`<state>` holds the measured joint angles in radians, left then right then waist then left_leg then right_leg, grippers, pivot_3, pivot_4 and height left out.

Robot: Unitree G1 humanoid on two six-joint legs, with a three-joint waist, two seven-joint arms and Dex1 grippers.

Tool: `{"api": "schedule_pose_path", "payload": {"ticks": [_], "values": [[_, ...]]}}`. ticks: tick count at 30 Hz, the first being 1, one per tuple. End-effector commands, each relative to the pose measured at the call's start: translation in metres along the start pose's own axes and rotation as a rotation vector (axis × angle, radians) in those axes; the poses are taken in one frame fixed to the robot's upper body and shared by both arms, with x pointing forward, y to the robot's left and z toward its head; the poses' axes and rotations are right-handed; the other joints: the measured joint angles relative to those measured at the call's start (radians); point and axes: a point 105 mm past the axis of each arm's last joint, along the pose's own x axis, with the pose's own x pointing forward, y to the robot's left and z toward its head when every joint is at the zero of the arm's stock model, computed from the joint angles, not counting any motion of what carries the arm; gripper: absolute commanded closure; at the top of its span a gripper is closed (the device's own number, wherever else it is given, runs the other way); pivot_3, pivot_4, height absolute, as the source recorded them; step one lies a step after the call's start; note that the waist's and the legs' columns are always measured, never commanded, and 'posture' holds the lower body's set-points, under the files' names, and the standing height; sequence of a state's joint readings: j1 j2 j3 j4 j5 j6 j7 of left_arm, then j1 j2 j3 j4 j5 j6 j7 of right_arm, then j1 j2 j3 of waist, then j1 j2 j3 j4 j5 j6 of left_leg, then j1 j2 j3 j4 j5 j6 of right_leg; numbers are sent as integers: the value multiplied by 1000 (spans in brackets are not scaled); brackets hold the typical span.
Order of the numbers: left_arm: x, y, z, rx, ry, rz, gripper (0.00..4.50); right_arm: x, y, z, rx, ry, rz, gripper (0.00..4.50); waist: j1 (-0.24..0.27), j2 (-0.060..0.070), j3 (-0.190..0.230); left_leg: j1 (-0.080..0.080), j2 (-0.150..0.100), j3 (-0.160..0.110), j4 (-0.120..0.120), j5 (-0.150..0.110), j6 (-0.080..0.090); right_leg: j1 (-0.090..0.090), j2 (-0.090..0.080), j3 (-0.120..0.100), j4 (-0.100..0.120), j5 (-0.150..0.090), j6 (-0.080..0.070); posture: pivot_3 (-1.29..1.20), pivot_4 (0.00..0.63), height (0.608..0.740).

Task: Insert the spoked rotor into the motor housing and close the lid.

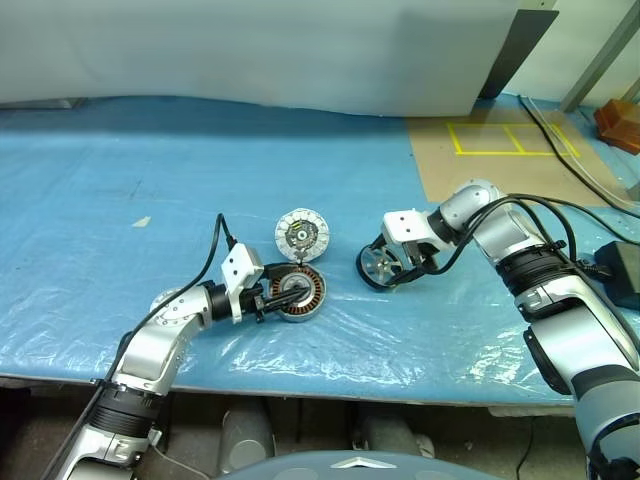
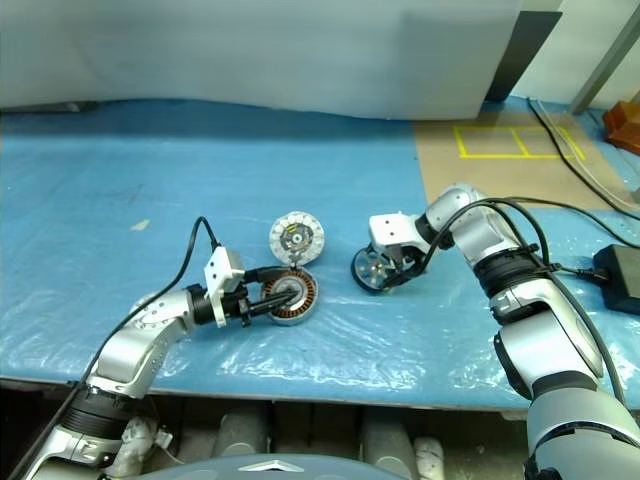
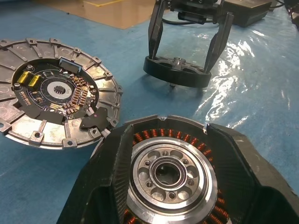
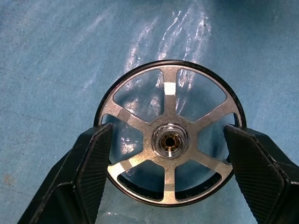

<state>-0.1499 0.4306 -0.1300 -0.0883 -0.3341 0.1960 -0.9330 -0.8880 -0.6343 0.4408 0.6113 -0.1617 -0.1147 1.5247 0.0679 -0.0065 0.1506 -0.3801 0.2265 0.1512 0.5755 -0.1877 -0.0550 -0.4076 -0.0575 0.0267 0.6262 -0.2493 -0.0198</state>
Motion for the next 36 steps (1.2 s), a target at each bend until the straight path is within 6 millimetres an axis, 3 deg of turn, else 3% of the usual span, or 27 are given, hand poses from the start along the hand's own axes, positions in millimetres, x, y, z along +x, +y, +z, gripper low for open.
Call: {"api": "schedule_pose_path", "payload": {"ticks": [1, 8, 18, 21, 27, 30, 36], "values": [[1, -1, 10, 33, -25, -6, 1880, 0, 4, -3, -5, 11, 17, 1129, 0, 0, 0, 0, 0, 0, 0, 0, 0, 0, 0, 0, 0, 0, 0, 0, 150, 740], [1, 1, 12, 39, -26, -3, 1880, 3, 7, -2, 15, -4, 33, 3240, -1, -1, 0, 2, 0, 0, 0, 0, 0, 2, 0, 0, 0, 0, 0, 0, 150, 740], [-2, 2, 13, 65, -16, -7, 1880, -5, 0, 19, -16, -64, -6, 3285, -1, -1, 0, 1, 0, 0, 0, 0, 1, 1, 0, 1, 0, 0, 0, 0, 150, 740], [-10, 3, 17, 79, -12, -16, 1880, -13, -4, 40, -61, -114, -46, 3285, -1, 0, 0, 1, 0, 0, 0, 0, 1, 0, 0, 1, 0, 0, 0, 0, 150, 740], [-24, 8, 14, 95, 32, -43, 1880, -29, 7, 88, -92, -248, 18, 3285, 1, 0, 0, 1, 0, 0, -1, 0, 0, 0, 0, 0, 0, 0, 0, 0, 150, 740], [-29, 5, 11, 96, 50, -69, 1880, -25, 12, 113, -81, -345, 75, 3285, 1, 0, 0, 1, 0, 0, -1, -1, -1, 0, 0, 0, -1, 0, 0, 0, 150, 740], [-34, -1, 7, 91, 64, -68, 1880, 0, 6, 135, -58, -405, 111, 3285, -2, 0, 0, 1, 0, 0, -3, -2, -3, 0, 0, 0, -1, 0, 0, 0, 150, 740]]}}
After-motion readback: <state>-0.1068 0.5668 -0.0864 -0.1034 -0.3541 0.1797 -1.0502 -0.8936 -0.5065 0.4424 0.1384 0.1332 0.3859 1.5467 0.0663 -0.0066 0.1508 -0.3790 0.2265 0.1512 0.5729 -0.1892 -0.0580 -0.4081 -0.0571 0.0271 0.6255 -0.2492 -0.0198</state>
